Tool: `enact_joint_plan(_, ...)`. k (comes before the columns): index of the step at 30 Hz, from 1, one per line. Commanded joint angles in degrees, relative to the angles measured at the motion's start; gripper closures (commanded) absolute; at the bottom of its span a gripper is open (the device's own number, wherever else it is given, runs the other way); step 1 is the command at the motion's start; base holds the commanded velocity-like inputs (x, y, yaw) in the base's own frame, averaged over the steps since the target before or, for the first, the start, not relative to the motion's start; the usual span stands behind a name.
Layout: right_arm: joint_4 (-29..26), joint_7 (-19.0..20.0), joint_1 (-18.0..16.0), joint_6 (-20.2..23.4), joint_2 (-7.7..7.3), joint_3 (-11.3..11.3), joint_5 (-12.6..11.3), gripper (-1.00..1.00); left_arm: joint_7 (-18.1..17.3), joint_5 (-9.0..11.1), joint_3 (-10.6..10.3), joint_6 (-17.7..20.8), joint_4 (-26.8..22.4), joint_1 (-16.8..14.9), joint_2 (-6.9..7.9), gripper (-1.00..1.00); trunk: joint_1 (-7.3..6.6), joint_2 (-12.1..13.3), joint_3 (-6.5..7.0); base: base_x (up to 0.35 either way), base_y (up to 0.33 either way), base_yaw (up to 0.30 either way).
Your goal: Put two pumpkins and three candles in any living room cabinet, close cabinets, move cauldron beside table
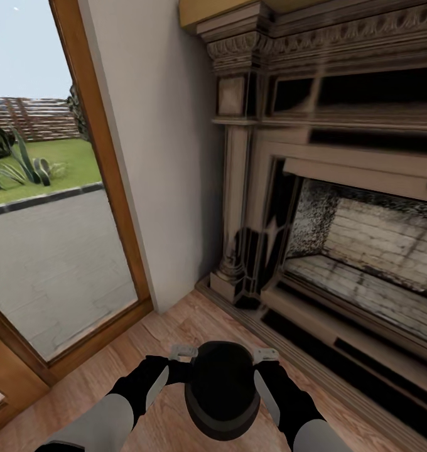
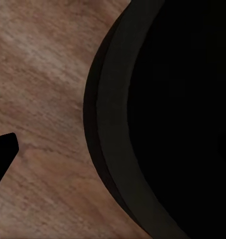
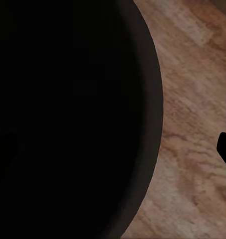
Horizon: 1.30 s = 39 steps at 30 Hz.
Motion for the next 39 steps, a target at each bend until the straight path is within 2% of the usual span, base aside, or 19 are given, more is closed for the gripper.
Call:
enact_joint_plan(1, -0.1, -0.5, 0.0, 0.2, -0.03, 0.3, -0.6, -1.00, 0.0, 0.2, -0.3, 0.3, -0.1, 0.0, 0.04, -1.00, -0.01, 0.0, -0.05, 0.005, 0.000, 0.000)
enact_joint_plan(4, -0.1, -0.5, 0.0, 0.2, -0.03, 0.3, -0.6, -1.00, 0.0, 0.2, -0.3, 0.3, -0.1, 0.0, 0.04, -1.00, -0.01, 0.0, -0.05, 0.003, 0.000, 0.000)
enact_joint_plan(12, -0.1, -0.5, 0.0, 0.2, -0.03, 0.3, -0.6, -1.00, 0.0, 0.2, -0.3, 0.3, -0.1, 0.0, 0.04, -1.00, 0.19, -0.1, -1.82, 0.000, 0.000, 0.000)
enact_joint_plan(18, -0.1, -0.5, 0.0, 0.2, -0.03, 0.3, -0.6, -1.00, 0.0, 0.2, -0.3, 0.3, -0.1, 0.0, 0.04, -1.00, 0.19, -0.1, -1.82, 0.000, 0.000, 0.000)
enact_joint_plan(29, -0.1, -0.5, 0.0, 0.2, -0.03, 0.3, -0.6, -1.00, 0.0, 0.2, -0.3, 0.3, -0.1, 0.0, 0.04, -1.00, 0.48, -0.3, -4.26, 0.000, 0.000, 0.000)
enact_joint_plan(36, -0.1, -0.5, 0.0, 0.2, -0.03, 0.3, -0.6, -1.00, 0.0, 0.2, -0.3, 0.3, -0.1, 0.0, 0.04, -1.00, 0.48, -0.3, -4.26, 0.000, 0.000, 0.000)
enact_joint_plan(39, -0.1, -0.5, 0.0, 0.2, -0.03, 0.2, -0.6, -1.00, -0.1, 0.2, -0.3, 0.3, -0.1, 0.0, 0.04, -1.00, 0.56, -0.3, -4.93, 0.000, 0.000, 0.000)
